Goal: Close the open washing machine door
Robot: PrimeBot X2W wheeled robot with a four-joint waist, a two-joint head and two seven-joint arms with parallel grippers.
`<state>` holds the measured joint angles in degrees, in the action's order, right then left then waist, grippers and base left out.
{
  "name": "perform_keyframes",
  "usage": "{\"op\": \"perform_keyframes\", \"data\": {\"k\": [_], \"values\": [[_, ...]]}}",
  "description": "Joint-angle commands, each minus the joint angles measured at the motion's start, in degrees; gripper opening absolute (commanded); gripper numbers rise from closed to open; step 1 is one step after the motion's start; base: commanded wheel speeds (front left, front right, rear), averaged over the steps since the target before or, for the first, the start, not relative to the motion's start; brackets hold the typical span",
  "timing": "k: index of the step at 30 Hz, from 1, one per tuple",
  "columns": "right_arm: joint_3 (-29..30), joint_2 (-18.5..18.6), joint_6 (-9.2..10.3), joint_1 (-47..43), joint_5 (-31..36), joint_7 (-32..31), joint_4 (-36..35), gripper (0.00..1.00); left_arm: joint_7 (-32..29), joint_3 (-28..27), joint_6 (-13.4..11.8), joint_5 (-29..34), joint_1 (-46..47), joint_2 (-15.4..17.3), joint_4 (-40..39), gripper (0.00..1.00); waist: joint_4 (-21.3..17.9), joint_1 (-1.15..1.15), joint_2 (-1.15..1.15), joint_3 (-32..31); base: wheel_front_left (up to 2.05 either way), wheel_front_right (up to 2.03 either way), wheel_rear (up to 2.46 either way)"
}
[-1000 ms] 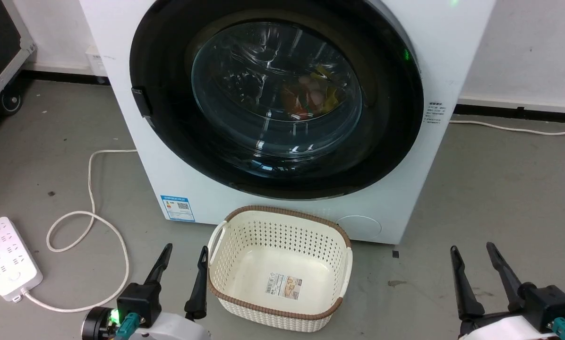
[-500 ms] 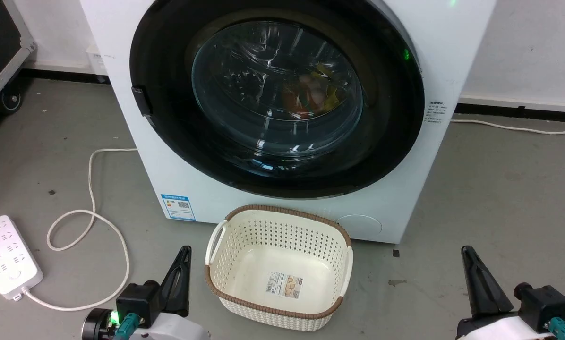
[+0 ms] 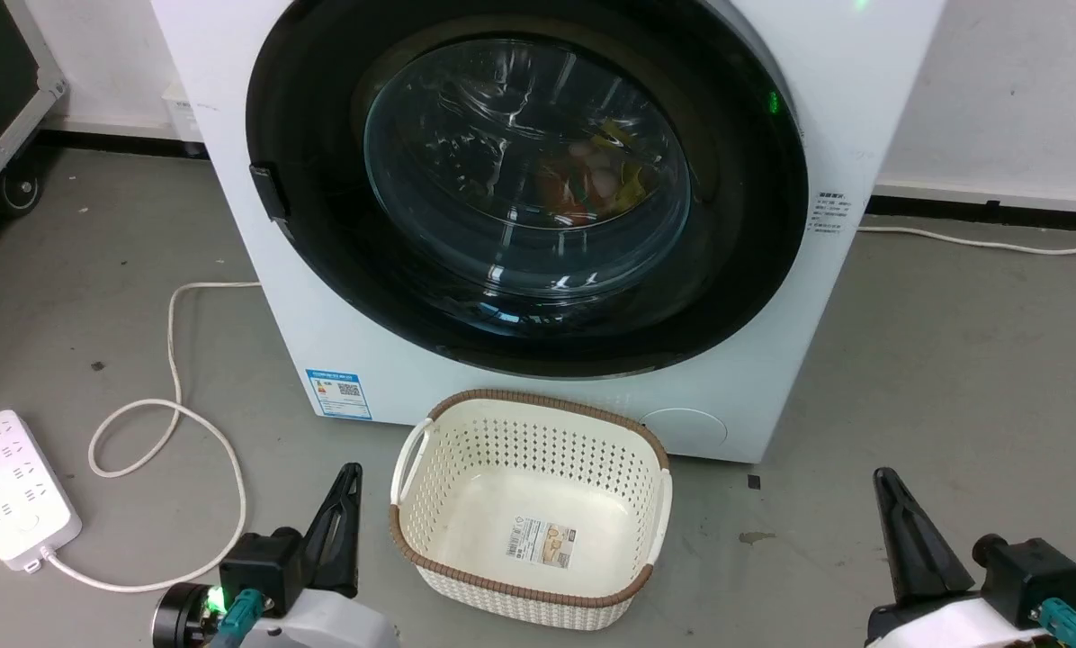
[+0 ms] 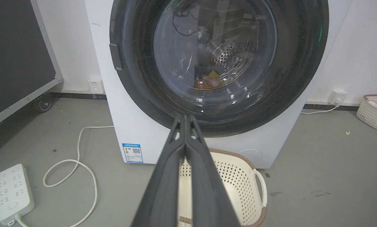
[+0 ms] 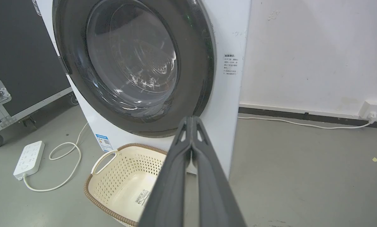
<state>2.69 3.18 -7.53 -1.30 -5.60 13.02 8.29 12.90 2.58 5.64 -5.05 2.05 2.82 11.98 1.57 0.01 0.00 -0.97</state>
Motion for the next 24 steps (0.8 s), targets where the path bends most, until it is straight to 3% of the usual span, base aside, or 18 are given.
{"op": "perform_keyframes", "data": {"k": [1, 24], "values": [[-0.16, -0.04, 0.01, 0.18, 0.43, -0.46, -0.56, 0.0, -0.38, -0.28, -0.34, 0.6, -0.3, 0.02, -0.51, 0.0, -0.03, 0.0, 0.0, 0.02, 0.0, 0.0, 0.0], [-0.68, -0.1, 0.01, 0.41, 1.49, -3.05, -2.15, 0.0, -2.96, -0.75, -1.43, 1.52, -0.66, 0.03, -2.87, 0.0, -0.34, 0.0, 0.0, 0.21, 0.0, 0.0, 0.0]]}}
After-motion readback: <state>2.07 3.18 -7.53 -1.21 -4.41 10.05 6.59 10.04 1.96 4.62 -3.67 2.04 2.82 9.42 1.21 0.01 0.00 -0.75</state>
